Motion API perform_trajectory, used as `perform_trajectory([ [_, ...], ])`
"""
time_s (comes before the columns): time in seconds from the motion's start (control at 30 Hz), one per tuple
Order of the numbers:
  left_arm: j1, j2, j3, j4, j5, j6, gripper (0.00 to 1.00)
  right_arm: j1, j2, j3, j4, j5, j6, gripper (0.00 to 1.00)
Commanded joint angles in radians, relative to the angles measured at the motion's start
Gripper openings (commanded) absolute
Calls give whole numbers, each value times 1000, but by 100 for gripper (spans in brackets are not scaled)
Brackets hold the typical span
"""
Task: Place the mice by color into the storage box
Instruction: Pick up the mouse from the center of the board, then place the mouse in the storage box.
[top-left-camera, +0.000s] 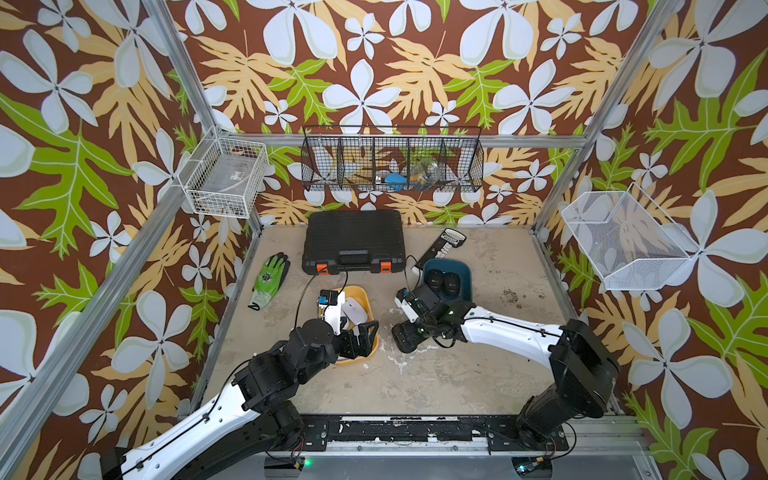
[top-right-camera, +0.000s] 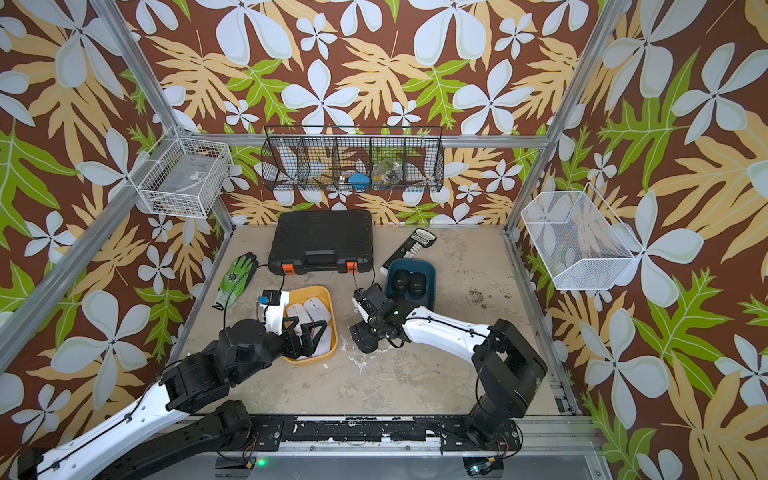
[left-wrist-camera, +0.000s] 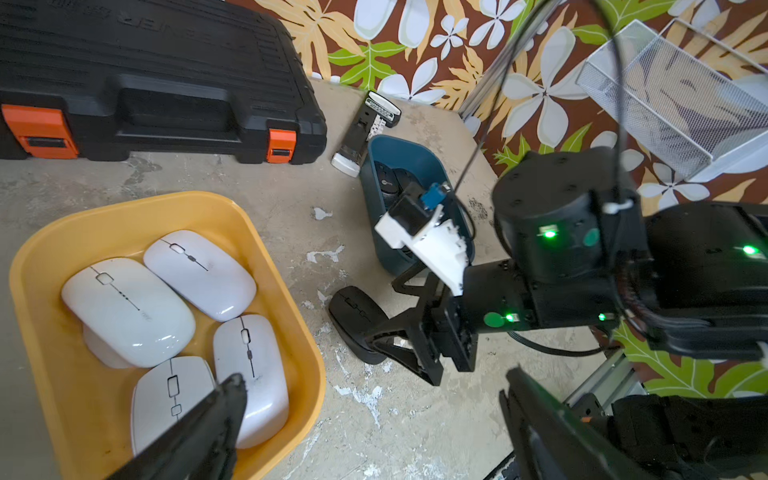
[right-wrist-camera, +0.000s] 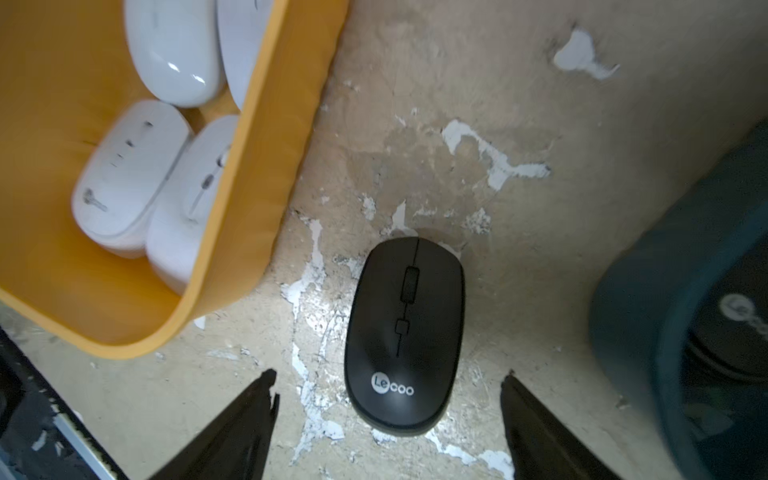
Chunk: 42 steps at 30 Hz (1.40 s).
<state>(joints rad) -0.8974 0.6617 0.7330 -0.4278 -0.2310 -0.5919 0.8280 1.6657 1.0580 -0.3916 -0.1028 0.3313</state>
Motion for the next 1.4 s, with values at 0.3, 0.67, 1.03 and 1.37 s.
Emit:
perform_trajectory([
  [0.3, 2, -14, 5, 47, 60, 92, 100, 0, 180, 89, -64, 77, -43, 86],
  [0.67, 1, -21, 8, 34, 87, 148, 100, 1, 214, 112, -65, 72, -14, 57],
  [1.03, 1, -15, 14, 85, 114, 185, 100, -29, 3, 215, -149, 102, 52, 53],
  [1.37, 1, 18, 37, 103, 124, 190, 100, -356, -13, 196, -146, 77, 154, 48],
])
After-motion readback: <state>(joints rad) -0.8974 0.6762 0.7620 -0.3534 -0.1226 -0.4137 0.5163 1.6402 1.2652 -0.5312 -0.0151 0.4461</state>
